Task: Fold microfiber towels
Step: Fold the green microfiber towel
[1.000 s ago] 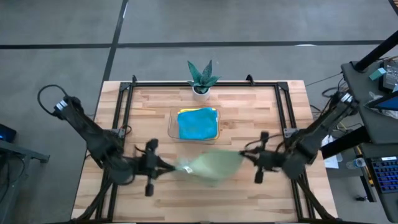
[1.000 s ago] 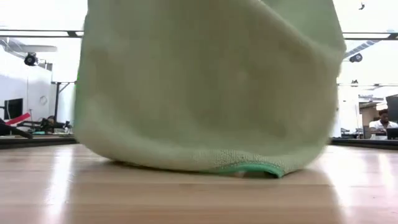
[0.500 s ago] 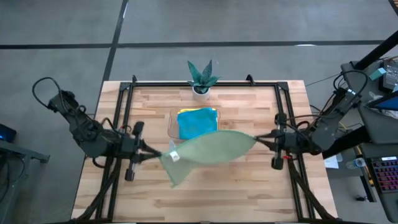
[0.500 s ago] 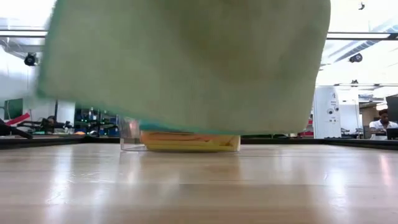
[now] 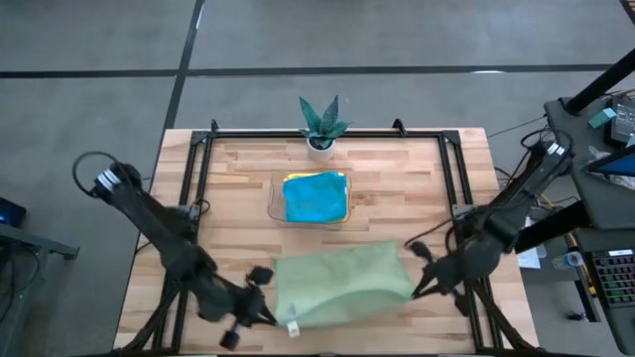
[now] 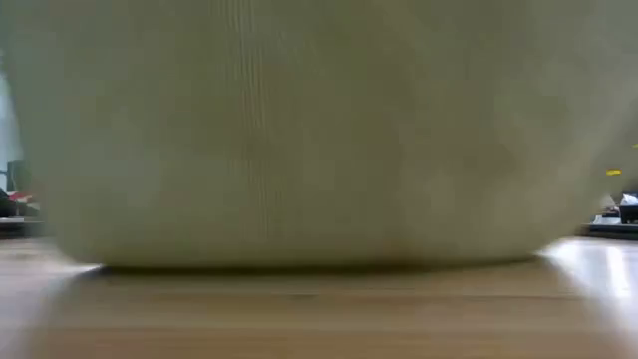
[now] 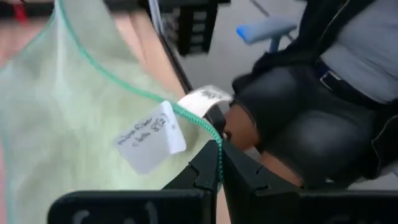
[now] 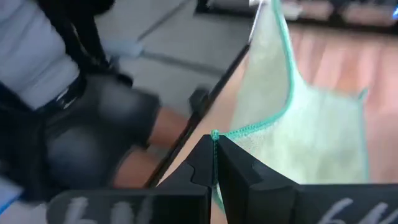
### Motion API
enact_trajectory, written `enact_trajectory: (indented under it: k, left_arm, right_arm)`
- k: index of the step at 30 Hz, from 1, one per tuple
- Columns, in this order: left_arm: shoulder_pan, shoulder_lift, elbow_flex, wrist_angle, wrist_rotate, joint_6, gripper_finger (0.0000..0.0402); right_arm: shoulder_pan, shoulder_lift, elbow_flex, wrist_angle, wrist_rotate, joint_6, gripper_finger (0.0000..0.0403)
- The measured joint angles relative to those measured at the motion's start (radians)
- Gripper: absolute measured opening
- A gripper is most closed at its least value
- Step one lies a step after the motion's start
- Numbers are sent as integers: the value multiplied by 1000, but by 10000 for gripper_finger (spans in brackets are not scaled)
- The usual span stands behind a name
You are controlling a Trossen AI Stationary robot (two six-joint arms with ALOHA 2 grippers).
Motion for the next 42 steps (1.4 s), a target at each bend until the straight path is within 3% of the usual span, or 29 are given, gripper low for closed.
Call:
enact_trajectory:
  k: [7, 13, 19, 25, 30, 42]
  left_arm:
    - [-1, 241, 3, 81, 41, -248, 0]
    - [2, 350, 0, 87, 59, -318, 0]
    - [14, 324, -4, -45, -4, -334, 0]
    - [16, 263, -9, -288, -197, -406, 0]
    - [40, 247, -35, -304, -227, -397, 0]
    - [117, 248, -150, -317, -347, -422, 0]
  right_arm:
    - [52, 191, -43, 37, -27, 240, 8]
    - [60, 349, -43, 58, -10, 329, 8]
    - [30, 367, -43, -18, 86, 324, 8]
    - [-7, 315, -43, -167, 248, 321, 8]
    - [-39, 313, -43, -253, 388, 302, 8]
    - [-96, 319, -46, -314, 478, 294, 8]
